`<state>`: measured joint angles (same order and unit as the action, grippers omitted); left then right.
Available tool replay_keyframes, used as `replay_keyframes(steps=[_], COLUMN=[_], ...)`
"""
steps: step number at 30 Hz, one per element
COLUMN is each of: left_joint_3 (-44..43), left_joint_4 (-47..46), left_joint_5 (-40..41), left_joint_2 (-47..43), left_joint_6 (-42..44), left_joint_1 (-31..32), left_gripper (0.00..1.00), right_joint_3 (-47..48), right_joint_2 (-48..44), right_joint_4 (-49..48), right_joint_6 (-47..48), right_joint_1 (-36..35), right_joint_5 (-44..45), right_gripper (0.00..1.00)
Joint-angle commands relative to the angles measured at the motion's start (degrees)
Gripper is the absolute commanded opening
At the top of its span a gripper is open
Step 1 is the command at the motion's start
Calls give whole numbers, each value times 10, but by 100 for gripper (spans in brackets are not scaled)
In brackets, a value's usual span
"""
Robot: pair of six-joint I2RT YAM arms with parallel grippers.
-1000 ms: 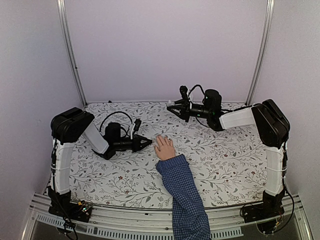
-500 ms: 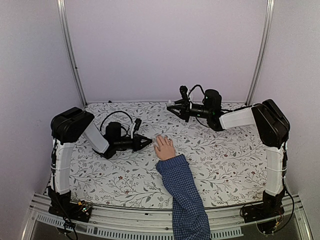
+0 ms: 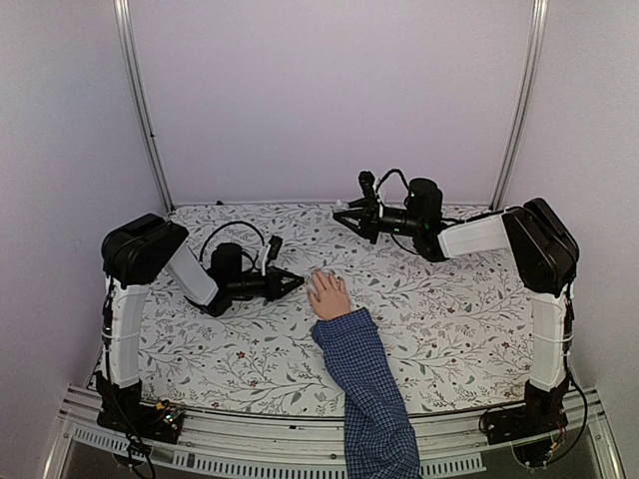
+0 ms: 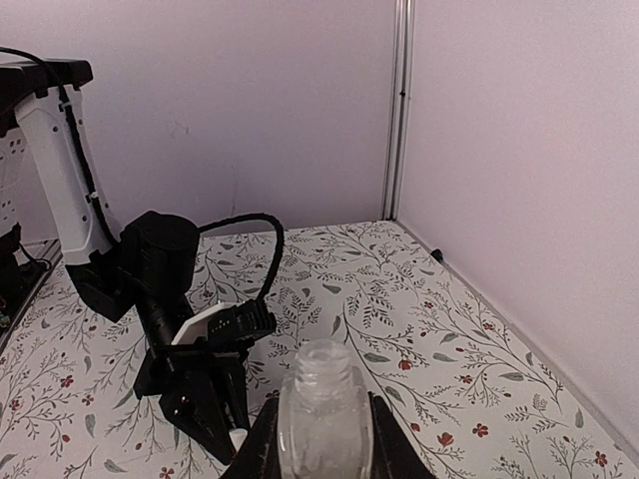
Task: Paint the nails
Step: Paint the nail polish on the nail.
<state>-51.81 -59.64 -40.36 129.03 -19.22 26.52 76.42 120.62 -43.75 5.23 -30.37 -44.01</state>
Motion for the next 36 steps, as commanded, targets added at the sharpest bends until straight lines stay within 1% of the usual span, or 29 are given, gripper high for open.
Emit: replay_keyframes(steps=[1, 18, 21, 29, 36], left_joint_3=[-7, -8, -1, 39, 53], left_joint_4=[9, -3, -19, -114, -130], left_joint_5=[5, 6, 3, -16, -20], left_joint_2=[15, 18, 16, 3, -4], left_joint_6=[-8, -20, -28, -63, -61], left_joint_1=[3, -2, -6, -18, -17], left_gripper=[0, 0, 0, 0, 0], right_joint_3=[-3, -2, -2, -1, -1], right_joint_2=[1, 2, 2, 3, 2], right_joint_4=[-1, -1, -1, -1, -1], right_joint_6=[4, 3, 3, 2, 2], right_joint_1=[-3, -4, -4, -5, -5], right_joint_5=[6, 6, 6, 5, 5], right_gripper=[0, 0, 0, 0, 0])
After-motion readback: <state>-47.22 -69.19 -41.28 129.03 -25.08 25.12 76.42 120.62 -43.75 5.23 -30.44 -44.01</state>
